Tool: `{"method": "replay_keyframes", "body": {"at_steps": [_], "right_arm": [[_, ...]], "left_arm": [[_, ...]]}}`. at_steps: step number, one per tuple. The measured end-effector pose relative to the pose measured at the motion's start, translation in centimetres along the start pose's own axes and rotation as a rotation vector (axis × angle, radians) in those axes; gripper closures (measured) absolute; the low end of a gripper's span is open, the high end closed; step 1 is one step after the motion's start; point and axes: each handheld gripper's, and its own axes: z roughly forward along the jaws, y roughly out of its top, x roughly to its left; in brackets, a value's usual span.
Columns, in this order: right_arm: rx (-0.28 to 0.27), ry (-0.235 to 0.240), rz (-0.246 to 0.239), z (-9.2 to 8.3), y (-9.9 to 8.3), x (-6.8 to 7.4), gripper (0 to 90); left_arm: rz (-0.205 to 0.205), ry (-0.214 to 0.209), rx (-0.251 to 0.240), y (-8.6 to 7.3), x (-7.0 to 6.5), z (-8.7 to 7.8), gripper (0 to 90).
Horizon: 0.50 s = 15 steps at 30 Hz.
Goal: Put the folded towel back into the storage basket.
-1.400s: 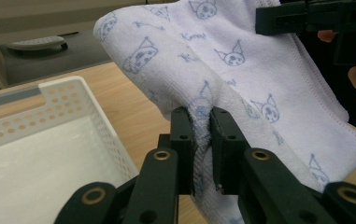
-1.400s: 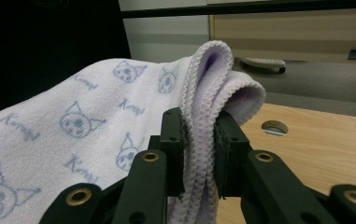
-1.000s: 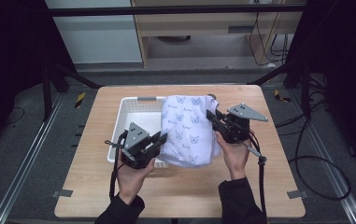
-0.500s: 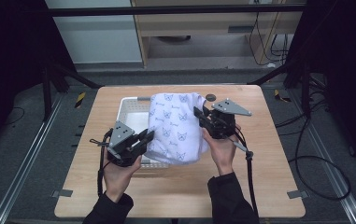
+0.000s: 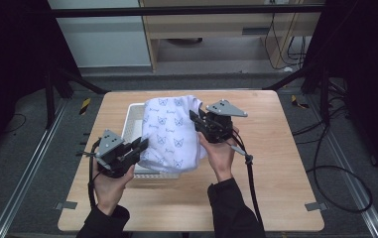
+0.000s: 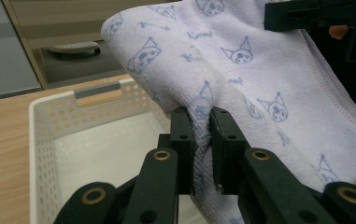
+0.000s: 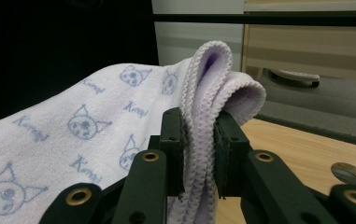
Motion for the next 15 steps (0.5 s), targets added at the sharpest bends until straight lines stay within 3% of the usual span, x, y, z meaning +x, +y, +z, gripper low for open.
{"method": "replay_keyframes", "body": {"at_steps": [5,15], "right_arm": [[-0.003,0.035,0.0,0.9,0.4,0.7,76.2],[0.026,0.05,-0.017,3.3,0.7,1.6,76.2]], "left_arm": [[-0.013,0.015,-0.006,-0.2,0.9,-0.6,79.9],[-0.028,0.042,0.004,-0.7,2.3,-0.4,79.9]]}}
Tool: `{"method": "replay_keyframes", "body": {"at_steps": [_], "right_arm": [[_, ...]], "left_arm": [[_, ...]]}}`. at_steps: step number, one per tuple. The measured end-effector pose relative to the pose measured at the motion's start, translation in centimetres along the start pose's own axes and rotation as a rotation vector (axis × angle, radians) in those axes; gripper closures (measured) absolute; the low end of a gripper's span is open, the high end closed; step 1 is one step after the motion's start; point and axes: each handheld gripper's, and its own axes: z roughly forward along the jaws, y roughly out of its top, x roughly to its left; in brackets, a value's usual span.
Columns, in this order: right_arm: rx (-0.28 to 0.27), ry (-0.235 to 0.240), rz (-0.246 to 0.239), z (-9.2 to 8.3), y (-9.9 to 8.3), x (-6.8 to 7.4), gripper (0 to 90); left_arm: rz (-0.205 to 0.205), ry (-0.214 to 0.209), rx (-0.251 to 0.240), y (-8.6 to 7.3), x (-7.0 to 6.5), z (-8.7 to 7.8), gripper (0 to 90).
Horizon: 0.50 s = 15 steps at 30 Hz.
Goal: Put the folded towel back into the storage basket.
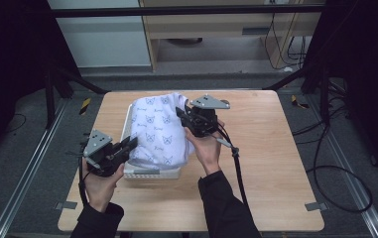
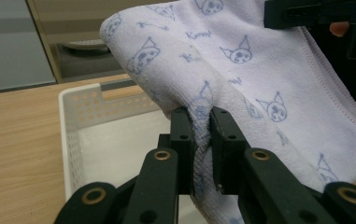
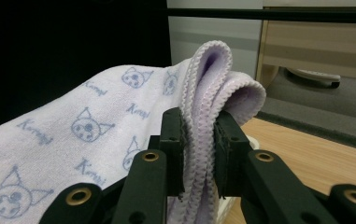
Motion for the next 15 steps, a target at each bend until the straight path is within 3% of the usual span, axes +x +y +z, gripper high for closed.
{"method": "replay_keyframes", "body": {"at_steps": [3,15], "right_arm": [[0.013,0.011,0.005,1.1,-0.1,0.2,76.2],[0.017,0.025,0.003,2.7,0.5,0.9,76.1]], "left_arm": [[-0.011,0.01,0.001,0.0,0.6,0.0,79.9],[-0.038,0.034,-0.007,-0.1,2.2,-0.1,80.0]]}}
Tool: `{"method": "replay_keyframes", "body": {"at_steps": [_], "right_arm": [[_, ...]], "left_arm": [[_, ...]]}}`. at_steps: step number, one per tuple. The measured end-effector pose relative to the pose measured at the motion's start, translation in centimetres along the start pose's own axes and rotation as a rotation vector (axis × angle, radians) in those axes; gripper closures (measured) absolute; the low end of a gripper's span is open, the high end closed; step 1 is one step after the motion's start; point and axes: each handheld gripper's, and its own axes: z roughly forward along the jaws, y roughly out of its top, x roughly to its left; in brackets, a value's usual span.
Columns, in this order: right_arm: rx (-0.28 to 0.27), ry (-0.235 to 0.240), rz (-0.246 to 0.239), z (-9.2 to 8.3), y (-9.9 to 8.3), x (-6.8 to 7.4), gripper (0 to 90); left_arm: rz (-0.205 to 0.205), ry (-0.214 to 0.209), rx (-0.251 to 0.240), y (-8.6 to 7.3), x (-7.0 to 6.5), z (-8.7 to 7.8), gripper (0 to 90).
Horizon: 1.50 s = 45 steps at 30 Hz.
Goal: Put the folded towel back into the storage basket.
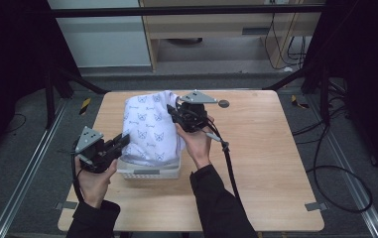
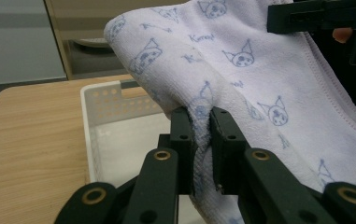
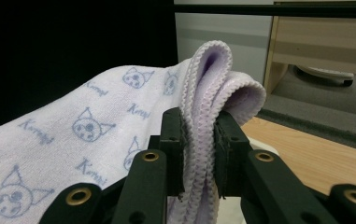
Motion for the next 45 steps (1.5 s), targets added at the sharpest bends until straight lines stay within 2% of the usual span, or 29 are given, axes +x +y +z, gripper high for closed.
{"method": "replay_keyframes", "body": {"at_steps": [7,15,26,37,45], "right_arm": [[0.003,-0.004,-0.009,1.2,0.0,0.3,76.2],[0.013,-0.01,-0.018,2.7,-0.2,0.5,76.2],[0.049,-0.017,-0.023,4.5,-1.5,0.3,76.1],[0.081,-0.029,-0.021,5.5,-2.9,0.0,76.1],[0.103,-0.029,-0.002,6.3,-4.4,-0.5,75.9]], "left_arm": [[0.007,0.026,0.006,-0.1,0.4,0.3,79.9],[-0.008,0.04,0.022,-0.5,1.4,1.0,80.0],[-0.018,0.059,0.062,-1.4,2.3,2.3,80.0],[0.001,0.079,0.11,-2.6,2.5,3.7,80.0],[0.016,0.093,0.153,-3.6,2.3,4.8,80.0]]}}
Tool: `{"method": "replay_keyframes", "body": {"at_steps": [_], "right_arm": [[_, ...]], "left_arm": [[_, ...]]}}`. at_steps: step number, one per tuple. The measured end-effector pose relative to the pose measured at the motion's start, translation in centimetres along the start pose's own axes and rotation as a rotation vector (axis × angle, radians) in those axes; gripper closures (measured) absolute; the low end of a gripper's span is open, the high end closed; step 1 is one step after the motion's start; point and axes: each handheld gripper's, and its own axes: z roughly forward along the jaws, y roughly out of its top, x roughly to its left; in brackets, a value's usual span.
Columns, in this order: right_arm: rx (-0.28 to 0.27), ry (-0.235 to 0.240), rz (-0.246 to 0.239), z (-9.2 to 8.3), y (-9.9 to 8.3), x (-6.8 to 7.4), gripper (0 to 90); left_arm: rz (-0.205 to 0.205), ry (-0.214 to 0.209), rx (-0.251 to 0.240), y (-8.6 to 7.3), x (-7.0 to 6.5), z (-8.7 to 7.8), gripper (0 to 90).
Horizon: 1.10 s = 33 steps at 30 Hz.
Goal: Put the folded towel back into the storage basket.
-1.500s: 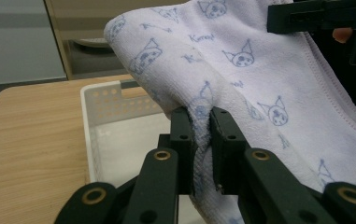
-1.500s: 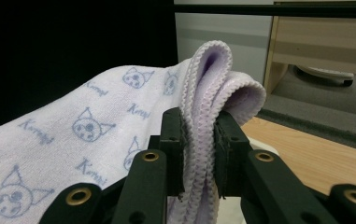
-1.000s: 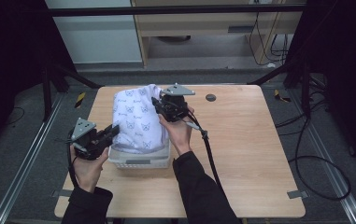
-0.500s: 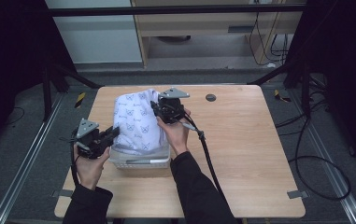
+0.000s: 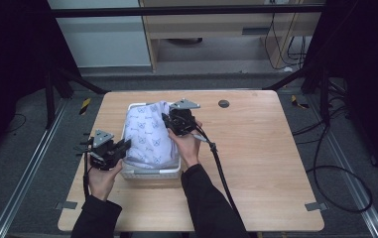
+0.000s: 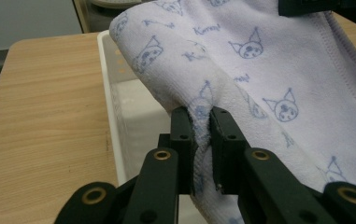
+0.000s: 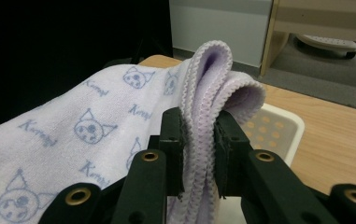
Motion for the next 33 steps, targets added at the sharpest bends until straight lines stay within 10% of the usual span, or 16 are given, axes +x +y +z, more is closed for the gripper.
{"method": "replay_keyframes", "body": {"at_steps": [33], "right_arm": [[0.096,0.003,0.003,3.0,-3.5,-0.5,74.3]], "left_arm": [[0.01,0.047,0.112,-2.1,0.5,2.6,79.5]]}}
